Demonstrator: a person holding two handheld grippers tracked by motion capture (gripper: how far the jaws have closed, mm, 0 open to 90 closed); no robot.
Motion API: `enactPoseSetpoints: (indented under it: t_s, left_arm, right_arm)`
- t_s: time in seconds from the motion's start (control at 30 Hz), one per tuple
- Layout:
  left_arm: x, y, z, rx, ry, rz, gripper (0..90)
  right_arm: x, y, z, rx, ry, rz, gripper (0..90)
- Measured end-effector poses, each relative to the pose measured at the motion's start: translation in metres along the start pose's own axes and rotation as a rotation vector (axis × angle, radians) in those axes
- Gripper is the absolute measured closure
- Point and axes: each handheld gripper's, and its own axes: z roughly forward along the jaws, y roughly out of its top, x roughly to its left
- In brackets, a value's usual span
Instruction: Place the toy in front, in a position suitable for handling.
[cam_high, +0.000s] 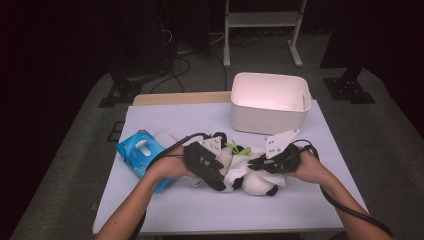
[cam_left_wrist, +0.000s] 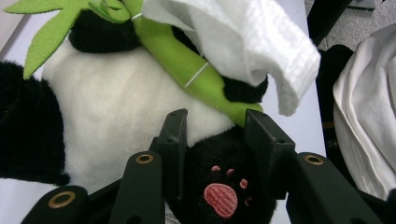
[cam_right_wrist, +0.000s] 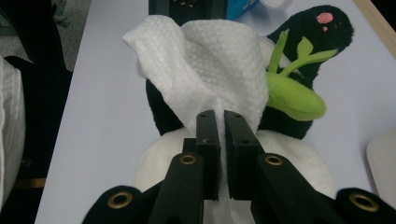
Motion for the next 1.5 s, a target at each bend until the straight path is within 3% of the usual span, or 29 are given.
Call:
enactPoseSetpoints:
  t_s: [0.6,0.87,1.03,1.1,1.5]
  left_arm:
    - [0.001,0.005,0.001,-0.005,-0.013,-0.002,59.3]
    - [0.003,0.021,0.001,-0.009,-0.001,0.022,59.3]
    - [0.005,0.026,0.007,0.01,-0.004,0.025,59.3]
    - [0.006,0.027,0.007,0.005,-0.01,0.025,59.3]
    - [0.01,0.043,0.002,-0.009,0.037,0.042,59.3]
  right_arm:
    - [0.006,-0.026,-0.004,-0.021,0.009,0.056,85.3]
    - [0.009,-0.031,-0.006,-0.032,0.008,0.057,85.4]
    - [0.012,-0.037,-0.011,0.005,0.0,0.048,85.3]
    - [0.012,-0.043,-0.014,-0.018,0.003,0.069,85.3]
    - [0.016,-0.049,-0.012,-0.048,0.018,0.084,85.4]
